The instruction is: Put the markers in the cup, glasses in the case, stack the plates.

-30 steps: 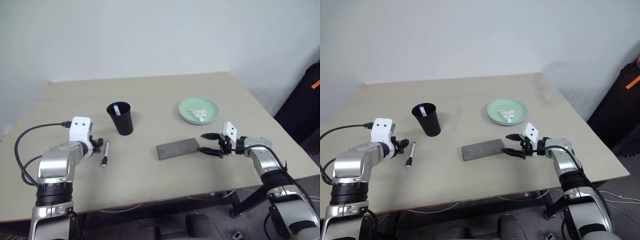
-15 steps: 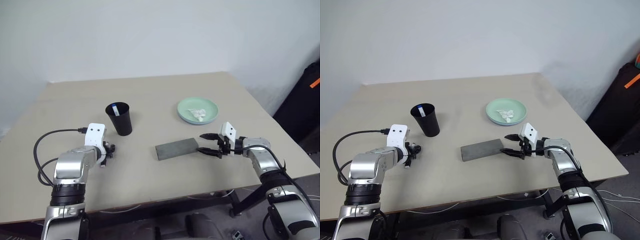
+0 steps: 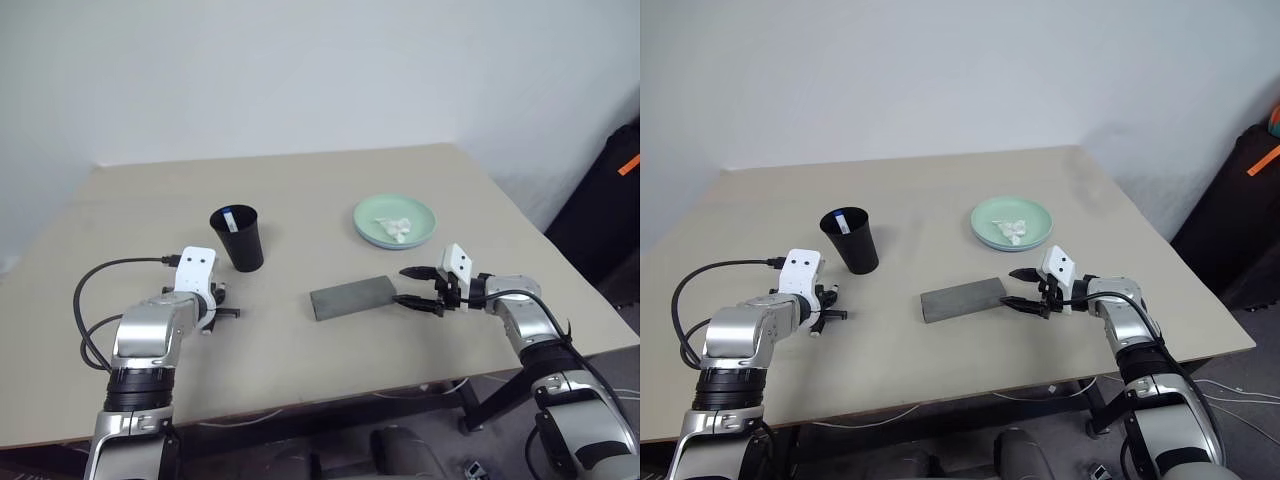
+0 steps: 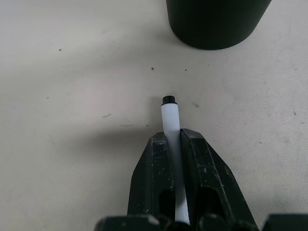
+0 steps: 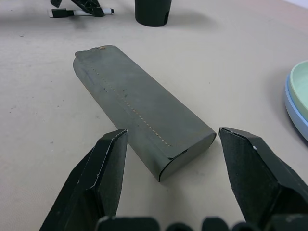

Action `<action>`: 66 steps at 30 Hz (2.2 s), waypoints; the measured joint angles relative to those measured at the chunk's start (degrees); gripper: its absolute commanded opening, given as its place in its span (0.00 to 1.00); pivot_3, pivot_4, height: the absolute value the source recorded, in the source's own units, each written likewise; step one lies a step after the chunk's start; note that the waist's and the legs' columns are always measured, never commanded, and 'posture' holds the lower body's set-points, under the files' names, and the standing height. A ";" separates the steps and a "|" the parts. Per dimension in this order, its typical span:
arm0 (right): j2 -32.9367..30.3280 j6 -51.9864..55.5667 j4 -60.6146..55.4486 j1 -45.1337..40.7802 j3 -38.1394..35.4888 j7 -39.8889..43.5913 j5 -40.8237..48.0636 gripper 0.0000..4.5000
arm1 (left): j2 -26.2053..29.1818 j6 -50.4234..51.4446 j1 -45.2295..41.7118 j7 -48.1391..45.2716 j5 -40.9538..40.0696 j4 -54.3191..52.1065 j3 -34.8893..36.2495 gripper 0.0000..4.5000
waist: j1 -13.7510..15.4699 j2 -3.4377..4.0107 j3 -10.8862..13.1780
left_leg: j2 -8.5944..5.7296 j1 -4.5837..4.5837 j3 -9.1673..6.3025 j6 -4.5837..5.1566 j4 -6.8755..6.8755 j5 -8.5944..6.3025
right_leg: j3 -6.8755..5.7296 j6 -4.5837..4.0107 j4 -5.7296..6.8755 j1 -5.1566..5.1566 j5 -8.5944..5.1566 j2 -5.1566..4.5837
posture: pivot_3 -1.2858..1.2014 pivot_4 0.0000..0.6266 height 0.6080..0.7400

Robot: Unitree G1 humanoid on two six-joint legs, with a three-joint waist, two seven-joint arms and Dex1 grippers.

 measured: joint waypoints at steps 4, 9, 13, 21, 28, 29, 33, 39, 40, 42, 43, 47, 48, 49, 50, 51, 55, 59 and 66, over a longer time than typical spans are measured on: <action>0.01 0.00 0.00 0.00 0.00 -0.01 -0.02 0.73 | 1.78 -1.77 0.05 -4.59 -0.45 -1.63 -2.63 0.01 | 0.15 -0.01 0.00 | -0.01 -0.06 -0.03 -0.01 0.00 0.00 | -0.01 -0.02 -0.04 -0.01 -0.01 -0.01 | 0.52 0.00 1.00; 0.41 -0.02 0.12 -0.04 0.02 -0.05 -0.24 0.73 | 3.80 -6.19 0.48 -13.57 -2.66 -8.31 -9.93 0.01 | 0.13 0.00 0.00 | 0.00 -0.12 -0.01 0.01 -0.05 -0.01 | 0.01 -0.02 -0.16 -0.03 -0.01 -0.05 | 0.52 0.00 1.00; 0.85 -0.03 0.75 -0.11 0.04 -0.24 -0.32 0.73 | 5.14 -10.66 0.28 -18.83 -2.64 -10.05 -14.80 0.01 | 0.04 0.01 0.01 | -0.04 -0.10 0.01 0.03 -0.14 0.00 | 0.01 -0.03 -0.17 -0.05 -0.02 -0.02 | 0.52 0.00 1.00; 1.32 -0.58 1.05 -0.79 0.03 -0.61 -0.36 0.73 | -1.11 -32.30 -8.33 -16.29 -0.49 -4.07 -13.38 0.01 | 0.20 0.01 0.01 | -0.04 -0.14 0.01 0.23 -0.15 0.13 | 0.02 -0.02 -0.50 0.07 0.00 0.00 | 0.52 0.00 1.00; 1.20 -0.72 1.05 -0.93 -0.13 -0.80 -0.35 0.73 | -2.84 -56.09 -13.70 -8.23 6.12 10.67 -10.16 0.01 | 0.23 0.03 0.00 | -0.09 -0.15 0.18 0.27 -0.30 0.13 | 0.00 0.01 -0.55 0.07 0.04 0.02 | 0.52 0.00 1.00; 1.20 -0.73 1.04 -1.06 -0.14 -0.82 -0.33 0.73 | -3.06 -58.54 -14.42 -6.84 6.93 13.00 -9.45 0.01 | 0.23 0.03 0.00 | -0.09 -0.16 0.17 0.27 -0.30 0.13 | -0.02 0.04 -0.55 0.07 0.06 0.02 | 0.52 0.00 1.00; 1.21 -0.22 0.68 -1.51 -0.79 -0.59 0.24 0.73 | -3.18 -67.74 -19.06 -1.05 8.78 22.88 -5.76 0.01 | 0.24 0.03 -0.01 | -0.10 -0.18 0.17 0.27 -0.30 0.12 | -0.03 0.07 -0.59 0.09 0.09 0.01 | 0.52 0.00 1.00; 1.11 8.05 -4.43 -1.71 -2.79 2.50 5.58 0.73 | -2.97 -77.80 -23.60 1.43 10.07 36.42 -4.13 0.01 | 0.29 0.02 -0.01 | -0.10 -0.18 0.15 0.26 -0.30 0.12 | -0.08 0.10 -0.58 0.11 0.10 0.01 | 0.52 0.00 1.00; 0.94 9.45 -5.33 -1.70 -3.06 2.91 6.53 0.73 | -2.97 -78.88 -23.84 1.51 10.20 38.23 -4.11 0.01 | 0.29 0.02 -0.01 | -0.10 -0.18 0.15 0.26 -0.30 0.12 | -0.09 0.10 -0.58 0.10 0.10 0.01 | 0.52 0.00 1.00; 0.46 12.11 -7.10 -1.69 -3.41 3.29 7.60 0.73 | -2.98 -81.02 -24.67 1.53 10.31 41.90 -4.10 0.01 | 0.31 0.02 -0.01 | -0.10 -0.20 0.15 0.25 -0.29 0.11 | -0.11 0.10 -0.58 0.09 0.10 0.01 | 0.52 0.00 1.00; 0.25 13.09 -7.93 -1.68 -3.55 3.54 7.99 0.73 | -2.99 -81.86 -24.91 1.55 10.39 43.10 -4.10 0.01 | 0.32 0.02 -0.01 | -0.09 -0.20 0.15 0.25 -0.30 0.11 | -0.11 0.10 -0.58 0.09 0.10 0.01 | 0.52 0.00 1.00; -0.41 17.02 -11.19 -1.63 -4.32 3.94 10.19 0.73 | -3.09 -85.18 -25.34 1.59 11.15 47.23 -4.15 0.01 | 0.82 0.02 -0.01 | -0.07 -0.19 0.16 0.23 -0.30 0.10 | -0.15 0.10 -0.58 0.08 0.11 0.00 | 0.52 0.00 1.00; -0.41 17.62 -11.68 -1.61 -4.56 3.99 10.63 0.73 | -3.12 -85.59 -25.35 1.60 11.18 47.82 -4.15 0.01 | 0.92 0.02 -0.01 | -0.06 -0.20 0.17 0.23 -0.30 0.10 | -0.16 0.10 -0.58 0.07 0.11 0.00 | 0.52 0.00 1.00; -0.44 18.27 -12.20 -1.58 -4.76 4.00 11.07 0.73 | -3.14 -86.10 -25.37 1.65 11.22 48.49 -4.15 0.01 | 1.05 0.02 -0.01 | -0.05 -0.19 0.16 0.22 -0.30 0.10 | -0.18 0.09 -0.58 0.07 0.12 0.00 | 0.52 0.00 1.00; -0.51 18.81 -12.85 -1.52 -4.89 4.00 11.27 0.73 | -3.16 -86.57 -25.38 1.72 11.26 49.09 -4.15 0.01 | 1.24 0.02 -0.01 | -0.05 -0.19 0.16 0.20 -0.30 0.08 | -0.19 0.09 -0.58 0.07 0.12 0.01 | 0.52 0.00 1.00; -0.60 19.19 -13.30 -1.46 -4.96 4.00 11.41 0.73 | -3.22 -86.93 -25.38 1.79 11.28 49.50 -4.15 0.01 | 1.46 0.02 -0.01 | -0.04 -0.19 0.17 0.18 -0.30 0.07 | -0.19 0.08 -0.58 0.07 0.13 0.01 | 0.52 0.00 1.00; -0.65 19.62 -14.03 -1.34 -4.98 3.84 11.46 0.73 | -3.33 -87.85 -25.39 1.87 11.15 50.60 -4.09 0.01 | 1.78 0.02 -0.01 | -0.06 -0.23 0.16 0.17 -0.29 0.07 | -0.23 0.08 -0.58 0.08 0.13 -0.01 | 0.52 0.00 1.00; -0.65 19.71 -14.05 -1.10 -4.98 3.61 11.45 0.73 | -4.52 -88.53 -25.39 1.37 10.75 51.04 -3.58 0.19 | 1.90 0.01 -0.02 | -0.07 -0.24 0.17 0.18 -0.29 0.07 | -0.24 0.08 -0.60 0.07 0.13 -0.03 | 0.52 0.00 1.00; -0.65 19.22 -14.04 -1.07 -4.98 3.33 11.40 0.73 | -6.13 -88.60 -25.39 1.17 9.28 51.02 -2.58 0.58 | 1.83 0.01 -0.02 | -0.06 -0.23 0.18 0.20 -0.28 0.09 | -0.25 0.08 -0.59 0.07 0.13 -0.02 | 0.52 0.00 1.00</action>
